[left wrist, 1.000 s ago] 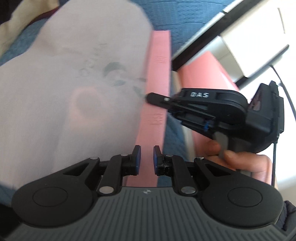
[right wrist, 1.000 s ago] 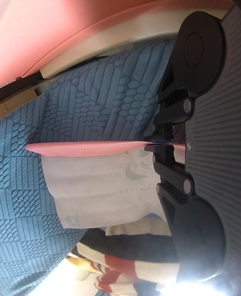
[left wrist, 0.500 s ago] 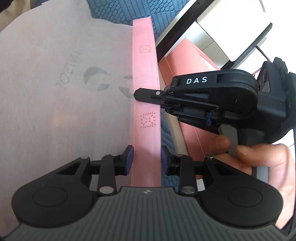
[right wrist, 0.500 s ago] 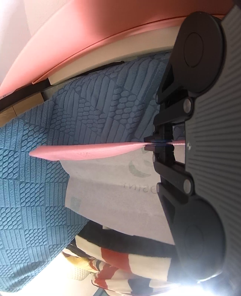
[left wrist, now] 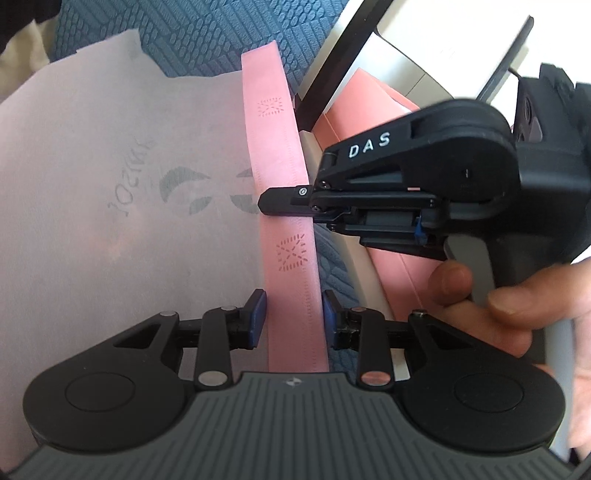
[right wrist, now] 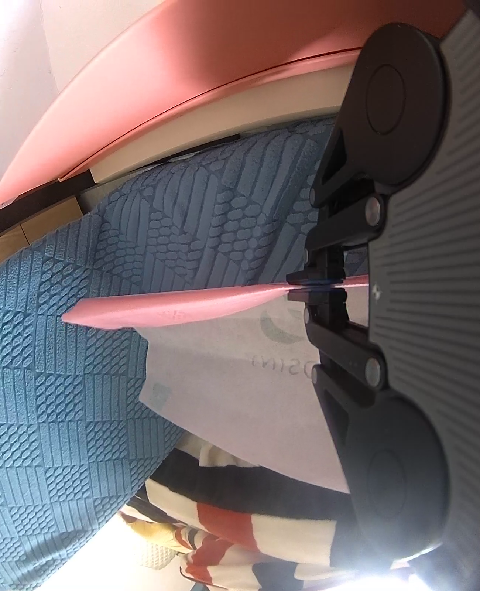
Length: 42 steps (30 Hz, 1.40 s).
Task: Organize objects
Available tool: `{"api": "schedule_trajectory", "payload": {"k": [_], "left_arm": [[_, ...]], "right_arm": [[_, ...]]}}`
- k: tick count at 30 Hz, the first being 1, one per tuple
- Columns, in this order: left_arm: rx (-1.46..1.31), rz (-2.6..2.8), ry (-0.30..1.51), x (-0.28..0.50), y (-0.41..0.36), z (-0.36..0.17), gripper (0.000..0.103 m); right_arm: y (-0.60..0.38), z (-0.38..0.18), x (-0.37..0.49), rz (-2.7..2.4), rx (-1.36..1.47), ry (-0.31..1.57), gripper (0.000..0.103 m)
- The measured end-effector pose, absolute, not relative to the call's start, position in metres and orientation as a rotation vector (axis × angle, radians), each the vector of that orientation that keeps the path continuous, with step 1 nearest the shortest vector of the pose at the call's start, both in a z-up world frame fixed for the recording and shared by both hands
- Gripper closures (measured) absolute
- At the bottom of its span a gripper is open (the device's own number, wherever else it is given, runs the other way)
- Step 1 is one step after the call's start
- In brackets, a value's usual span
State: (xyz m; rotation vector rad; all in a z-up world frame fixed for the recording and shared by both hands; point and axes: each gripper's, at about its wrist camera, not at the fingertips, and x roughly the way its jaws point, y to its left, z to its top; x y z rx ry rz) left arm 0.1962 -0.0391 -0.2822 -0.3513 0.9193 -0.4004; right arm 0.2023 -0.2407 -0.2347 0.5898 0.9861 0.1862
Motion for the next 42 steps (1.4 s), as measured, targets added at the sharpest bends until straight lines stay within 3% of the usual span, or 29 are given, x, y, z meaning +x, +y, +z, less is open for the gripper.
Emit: {"api": "schedule_trajectory", "payload": {"k": [2,6,11,18,26,42], "left_arm": [[-0.342,-0.382,0.923,0.196,-0.041,-0.282,0.068],[-0.343,-0.356,0.915,0.203,-0.035,-0.279,0.085],[-0.416,-0.349,0.921,0.206,-0.024,-0.279,0.092],[-0.633,-0.329,0.968,0.217,-0.002,-0.292,0.096],[-0.837,-0.269,1.031,0.221,0.024,-0.312,0.097],[-0.866,-0.236,1.058,0.219,0.031,-0.317,0.097]], "right_arm": [[-0.240,-0.235,0.202,0.176,0.577,0.990,0.098],[-0.238,-0.234,0.201,0.152,0.525,0.993,0.097],[-0.233,-0.234,0.201,0.149,0.483,0.993,0.095],[-0.229,-0.226,0.199,0.170,0.459,0.955,0.088],[-0.225,-0.216,0.198,0.231,0.446,0.904,0.088],[-0.194,-0.246,0.209,0.312,0.407,1.048,0.089]]}}
